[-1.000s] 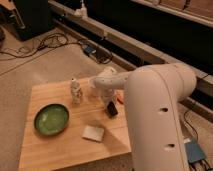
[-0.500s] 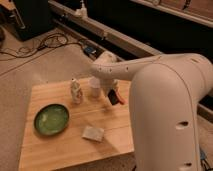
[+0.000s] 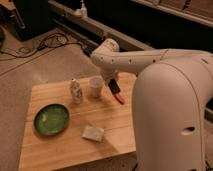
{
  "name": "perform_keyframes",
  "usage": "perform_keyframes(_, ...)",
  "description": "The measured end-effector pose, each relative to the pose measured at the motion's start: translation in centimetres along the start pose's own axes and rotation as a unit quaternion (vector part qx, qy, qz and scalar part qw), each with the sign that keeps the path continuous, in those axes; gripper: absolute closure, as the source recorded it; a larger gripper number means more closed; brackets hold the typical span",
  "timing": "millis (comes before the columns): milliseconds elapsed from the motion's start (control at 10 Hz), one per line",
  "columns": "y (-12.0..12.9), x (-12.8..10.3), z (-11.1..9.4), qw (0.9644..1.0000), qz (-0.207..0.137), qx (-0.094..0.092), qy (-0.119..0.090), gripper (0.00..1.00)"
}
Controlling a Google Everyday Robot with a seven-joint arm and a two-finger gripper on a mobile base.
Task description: Place the eraser in the ceramic cup
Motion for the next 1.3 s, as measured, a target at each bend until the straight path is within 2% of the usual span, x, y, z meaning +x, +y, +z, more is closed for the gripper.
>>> perform_keyframes(200,2.0,-3.1,-0.9,0.9993,-0.016,-0.017,-0.029,1.00)
perform_keyframes(300,2.9,-5.3,-1.5,0.9977,-0.029,-0.033,-0.051,1.00)
perform_keyframes(600,4.9,-8.6,-1.5,0.9929,-0.063,-0.066,-0.076,1.00)
perform_keyframes(700,6.4,-9.9,-1.2,0.9916,-0.071,-0.072,-0.081,1.00)
perform_keyframes(900,8.4,-11.2,-0.8,0.9913,-0.074,-0.077,-0.077,1.00)
perform_keyframes(1000,8.4,-11.4,-0.5,0.9917,-0.076,-0.076,-0.070,1.00)
perform_keyframes(1300,8.2,-10.1,0.5,0.9912,-0.081,-0.076,-0.072,1.00)
